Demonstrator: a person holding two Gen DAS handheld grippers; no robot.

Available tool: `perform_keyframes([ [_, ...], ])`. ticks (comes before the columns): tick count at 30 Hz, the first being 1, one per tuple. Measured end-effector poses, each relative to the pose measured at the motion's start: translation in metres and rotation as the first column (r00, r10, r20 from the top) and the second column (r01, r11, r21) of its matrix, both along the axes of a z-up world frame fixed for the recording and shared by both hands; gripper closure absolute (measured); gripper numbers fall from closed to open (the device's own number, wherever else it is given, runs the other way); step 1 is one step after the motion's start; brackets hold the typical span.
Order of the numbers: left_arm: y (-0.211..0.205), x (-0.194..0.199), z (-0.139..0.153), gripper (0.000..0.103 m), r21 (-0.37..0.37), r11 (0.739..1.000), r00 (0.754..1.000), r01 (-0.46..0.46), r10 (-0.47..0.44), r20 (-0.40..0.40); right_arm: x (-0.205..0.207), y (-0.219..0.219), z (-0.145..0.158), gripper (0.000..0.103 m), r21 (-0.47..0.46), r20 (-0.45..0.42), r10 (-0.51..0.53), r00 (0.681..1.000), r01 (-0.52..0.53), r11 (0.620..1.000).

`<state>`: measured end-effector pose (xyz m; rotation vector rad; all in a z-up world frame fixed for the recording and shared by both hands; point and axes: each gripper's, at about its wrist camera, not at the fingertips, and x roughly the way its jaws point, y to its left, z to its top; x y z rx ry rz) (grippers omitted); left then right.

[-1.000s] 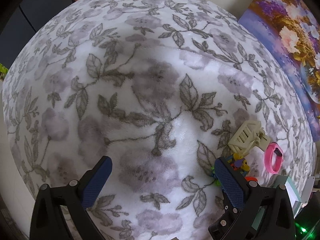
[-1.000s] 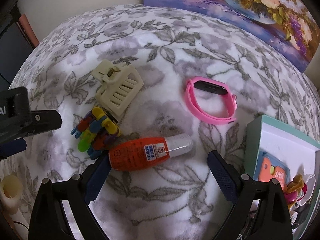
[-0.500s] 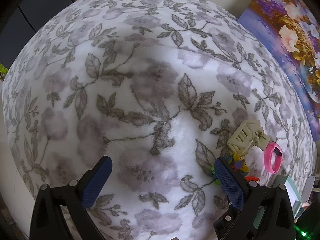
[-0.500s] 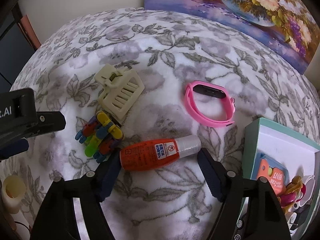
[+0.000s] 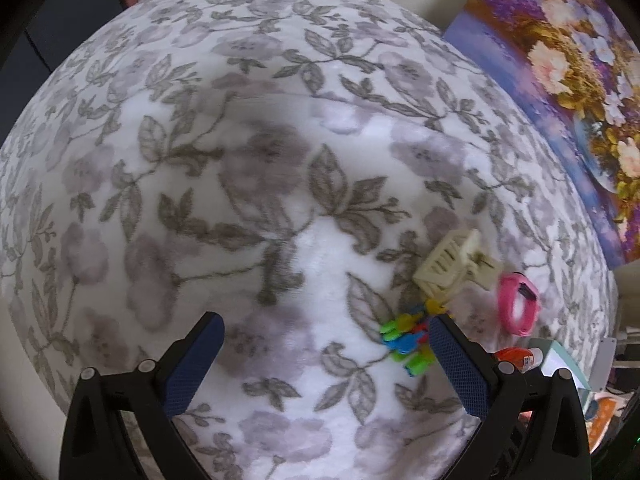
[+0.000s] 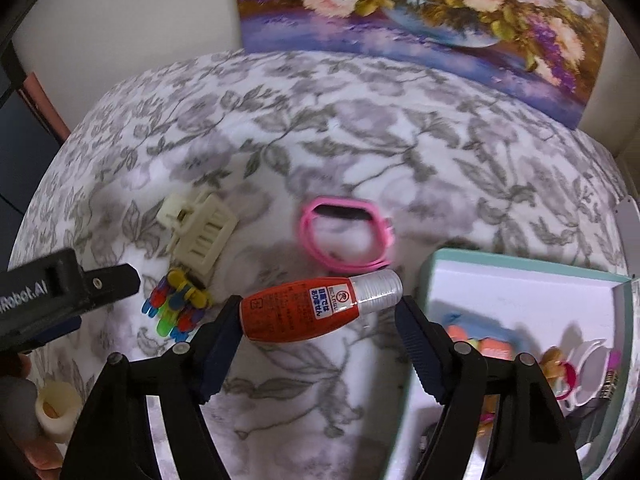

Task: Organize rigid objects
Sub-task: 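Grasp the orange glue bottle with the right gripper while the left grasps the colourful toy blocks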

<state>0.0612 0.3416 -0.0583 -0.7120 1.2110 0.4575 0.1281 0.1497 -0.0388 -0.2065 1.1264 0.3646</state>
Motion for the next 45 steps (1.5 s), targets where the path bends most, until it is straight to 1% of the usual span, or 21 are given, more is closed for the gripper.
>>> perform_keyframes([
  [3, -0.008, 0.006, 0.000, 0.000, -0.005, 0.999, 0.999, 0.036, -0.036, 0.008, 0.004, -0.010, 0.007, 0.026, -0.017, 0.005, -0.031, 1.000, 0.031, 0.999],
  [6, -0.017, 0.011, 0.000, 0.000, -0.005, 0.997, 0.997, 0.075, -0.075, 0.011, 0.007, -0.020, 0.014, 0.026, -0.014, 0.011, -0.052, 0.999, 0.053, 0.999],
  [13, -0.032, 0.019, 0.000, 0.001, 0.011, 0.991, 0.991, 0.132, -0.132, 0.026, 0.012, -0.040, 0.028, 0.026, -0.025, 0.026, -0.094, 0.995, 0.095, 0.995],
  [18, -0.040, 0.026, -0.003, 0.002, 0.034, 0.988, 0.988, 0.151, -0.152, 0.024, 0.013, -0.049, 0.034, 0.026, -0.022, 0.033, -0.107, 0.994, 0.108, 0.994],
  [20, -0.044, 0.028, -0.004, 0.006, 0.047, 0.986, 0.987, 0.157, -0.159, 0.023, 0.014, -0.051, 0.035, 0.026, -0.021, 0.034, -0.109, 0.993, 0.110, 0.994],
  [23, -0.046, 0.030, -0.006, 0.006, 0.068, 0.984, 0.986, 0.163, -0.164, 0.016, 0.014, -0.053, 0.036, 0.026, -0.018, 0.034, -0.109, 0.993, 0.110, 0.994],
  [25, -0.047, 0.031, -0.007, 0.009, 0.073, 0.984, 0.986, 0.163, -0.164, 0.017, 0.014, -0.054, 0.036, 0.026, -0.018, 0.033, -0.108, 0.994, 0.109, 0.994],
  [28, -0.047, 0.032, -0.009, 0.011, 0.091, 0.983, 0.986, 0.163, -0.165, 0.014, 0.014, -0.055, 0.036, 0.026, -0.015, 0.031, -0.111, 0.993, 0.111, 0.994],
  [33, -0.049, 0.036, -0.009, 0.022, 0.115, 0.978, 0.985, 0.172, -0.175, 0.014, 0.014, -0.059, 0.035, 0.026, -0.013, 0.024, -0.121, 0.992, 0.121, 0.993],
  [35, -0.051, 0.036, -0.007, 0.040, 0.121, 0.977, 0.983, 0.178, -0.181, 0.018, 0.014, -0.061, 0.035, 0.026, -0.012, 0.019, -0.126, 0.992, 0.126, 0.992],
  [36, -0.051, 0.036, -0.006, 0.044, 0.115, 0.977, 0.983, 0.178, -0.183, 0.029, 0.014, -0.062, 0.036, 0.026, -0.011, 0.017, -0.129, 0.992, 0.129, 0.992],
  [37, -0.052, 0.036, -0.004, 0.051, 0.112, 0.977, 0.982, 0.180, -0.186, 0.037, 0.014, -0.063, 0.037, 0.026, -0.010, 0.017, -0.131, 0.991, 0.132, 0.991],
  [38, -0.054, 0.037, -0.002, 0.057, 0.120, 0.975, 0.981, 0.186, -0.192, 0.040, 0.014, -0.065, 0.038, 0.026, -0.009, 0.017, -0.134, 0.991, 0.134, 0.991],
  [41, -0.061, 0.038, 0.005, 0.058, 0.154, 0.967, 0.977, 0.204, -0.212, 0.037, 0.013, -0.070, 0.041, 0.026, -0.003, 0.017, -0.144, 0.989, 0.144, 0.990],
  [44, -0.062, 0.036, 0.008, 0.059, 0.136, 0.970, 0.976, 0.204, -0.212, 0.054, 0.013, -0.077, 0.045, 0.026, 0.004, 0.017, -0.160, 0.987, 0.160, 0.987],
  [45, -0.062, 0.036, 0.010, 0.064, 0.126, 0.971, 0.975, 0.203, -0.212, 0.064, 0.013, -0.079, 0.047, 0.026, 0.006, 0.019, -0.164, 0.986, 0.164, 0.986],
])
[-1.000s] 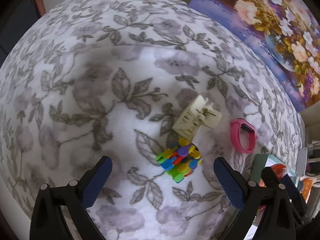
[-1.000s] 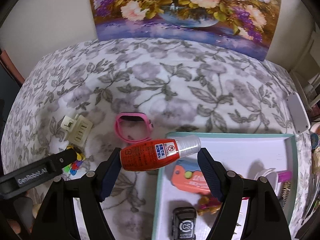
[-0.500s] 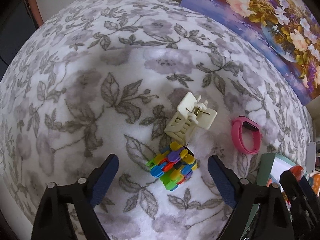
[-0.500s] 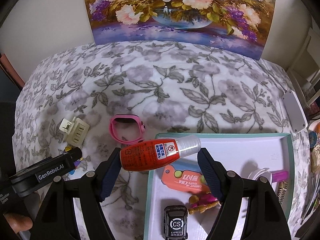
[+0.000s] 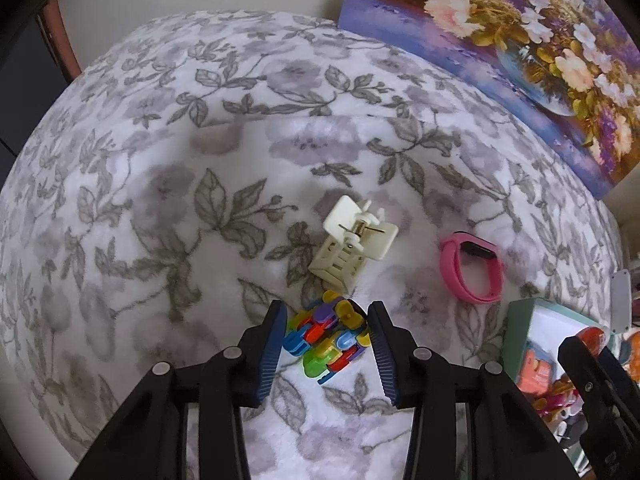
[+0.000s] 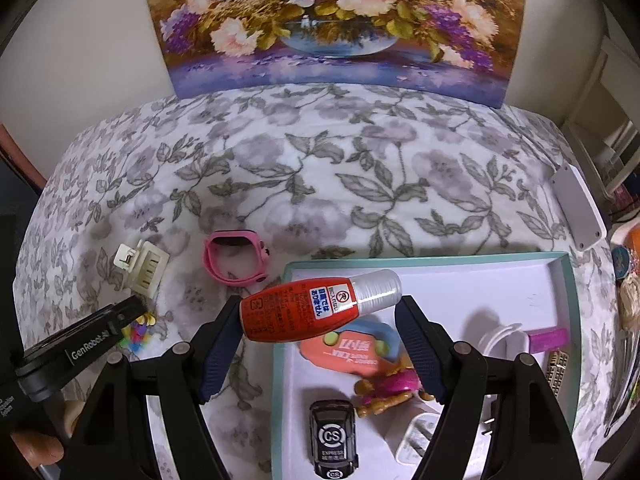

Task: Organize rigid objects
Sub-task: 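Grasp the orange glue bottle with the right gripper while the left grasps the colourful toy blocks, then carry the glue bottle and toy blocks over the tray with both grippers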

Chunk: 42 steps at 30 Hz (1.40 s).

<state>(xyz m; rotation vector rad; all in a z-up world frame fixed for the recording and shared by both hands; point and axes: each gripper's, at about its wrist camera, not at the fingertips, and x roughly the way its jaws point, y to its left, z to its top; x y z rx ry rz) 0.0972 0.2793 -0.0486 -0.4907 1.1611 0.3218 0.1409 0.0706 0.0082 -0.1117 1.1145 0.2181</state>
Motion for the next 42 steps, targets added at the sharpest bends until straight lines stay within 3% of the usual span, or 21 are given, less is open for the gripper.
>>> perform_keyframes([
  [1, 0.000, 0.000, 0.001, 0.073, -0.006, 1.000, 1.000, -0.002, 0.002, -0.002, -0.001, -0.002, 0.002, 0.026, 0.000, 0.004, -0.003, 1.000, 0.003, 1.000],
  [11, -0.004, -0.007, 0.018, 0.073, -0.021, 1.000, 0.999, 0.005, -0.004, 0.046, -0.005, -0.019, 0.012, 0.026, 0.006, 0.012, -0.024, 1.000, 0.024, 1.000],
  [21, -0.021, -0.017, 0.063, 0.073, -0.012, 0.999, 0.988, 0.048, -0.045, 0.148, -0.017, -0.040, 0.022, 0.026, 0.008, 0.010, -0.059, 0.998, 0.059, 0.998],
  [33, -0.076, -0.036, 0.107, 0.073, 0.011, 0.987, 0.955, 0.163, -0.160, 0.248, -0.041, -0.103, 0.035, 0.026, 0.022, 0.007, -0.203, 0.979, 0.203, 0.979],
  [42, -0.138, -0.048, 0.109, 0.073, 0.030, 0.956, 0.929, 0.292, -0.291, 0.230, -0.068, -0.147, 0.030, 0.026, 0.017, -0.003, -0.280, 0.960, 0.280, 0.960],
])
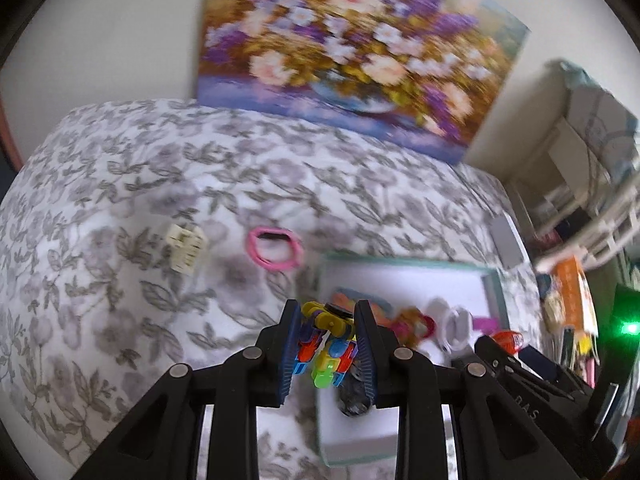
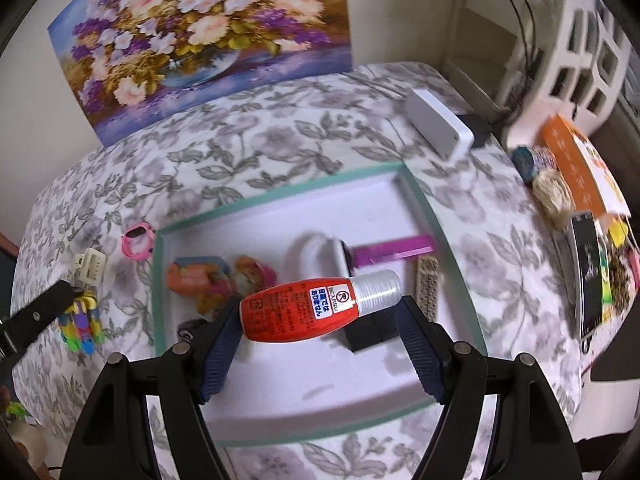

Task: Organize rigid objects
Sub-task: 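Carry the glue bottle and toy blocks over the tray with both grippers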

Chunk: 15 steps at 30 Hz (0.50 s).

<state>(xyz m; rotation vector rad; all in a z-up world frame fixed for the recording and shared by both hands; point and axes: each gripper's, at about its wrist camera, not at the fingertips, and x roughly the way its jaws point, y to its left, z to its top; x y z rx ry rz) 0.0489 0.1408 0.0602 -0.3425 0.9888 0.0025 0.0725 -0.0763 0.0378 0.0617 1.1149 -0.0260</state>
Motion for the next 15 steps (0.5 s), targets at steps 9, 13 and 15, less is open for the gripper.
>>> perform_keyframes([
  [9, -0.058, -0.008, -0.026, 0.073, 0.060, 0.992, 0.990, 0.108, -0.102, -0.094, -0.019, -0.012, -0.020, 0.025, 0.011, -0.066, -0.026, 0.997, 0.027, 1.000],
  [13, -0.071, -0.012, -0.040, 0.073, 0.088, 0.988, 0.983, 0.130, -0.117, -0.139, -0.019, -0.017, -0.030, 0.025, 0.017, -0.101, -0.044, 0.994, 0.046, 0.999],
  [15, -0.075, -0.012, -0.047, 0.073, 0.086, 0.986, 0.979, 0.141, -0.126, -0.160, -0.019, -0.018, -0.034, 0.025, 0.015, -0.117, -0.046, 0.992, 0.048, 0.999],
])
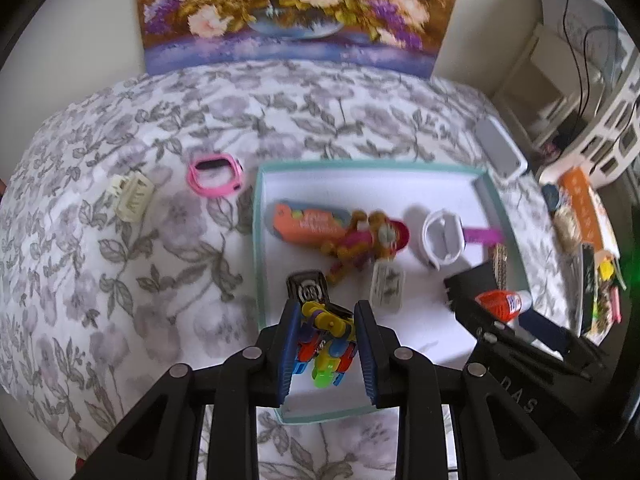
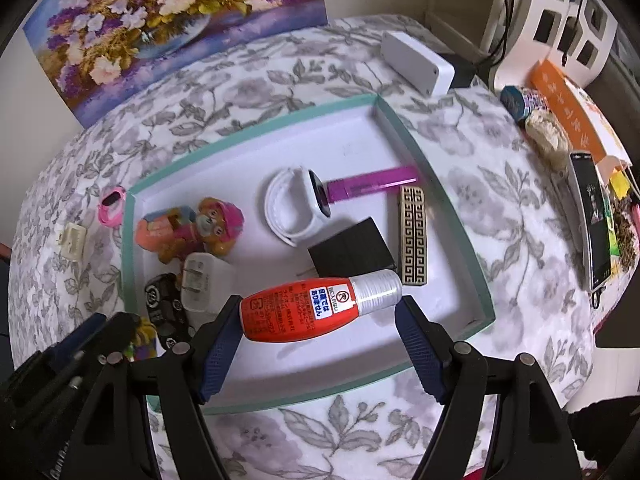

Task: Organize rigid objects
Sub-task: 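Carry the glue bottle and toy blocks over the tray with both grippers, then release the glue bottle and toy blocks into the tray and withdraw both grippers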

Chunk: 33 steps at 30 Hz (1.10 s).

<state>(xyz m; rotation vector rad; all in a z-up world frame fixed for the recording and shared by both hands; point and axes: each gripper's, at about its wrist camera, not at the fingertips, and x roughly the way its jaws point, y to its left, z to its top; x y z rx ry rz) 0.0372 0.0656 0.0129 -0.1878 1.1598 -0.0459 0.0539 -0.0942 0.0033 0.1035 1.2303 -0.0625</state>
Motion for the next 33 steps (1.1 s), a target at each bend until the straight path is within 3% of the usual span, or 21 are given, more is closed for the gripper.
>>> perform_keyframes([
  [9, -0.008, 0.005, -0.017, 0.073, 0.036, 0.999, 0.999, 0.004, -0.002, -0.051, 0.004, -0.002, -0.014, 0.025, -0.003, -0.057, 0.010, 0.998, -0.010, 1.000],
  [33, -0.012, 0.009, -0.030, 0.070, 0.038, 0.999, 0.995, -0.016, 0.020, -0.098, 0.008, -0.008, -0.016, 0.025, -0.026, -0.063, 0.007, 0.998, -0.009, 1.000],
])
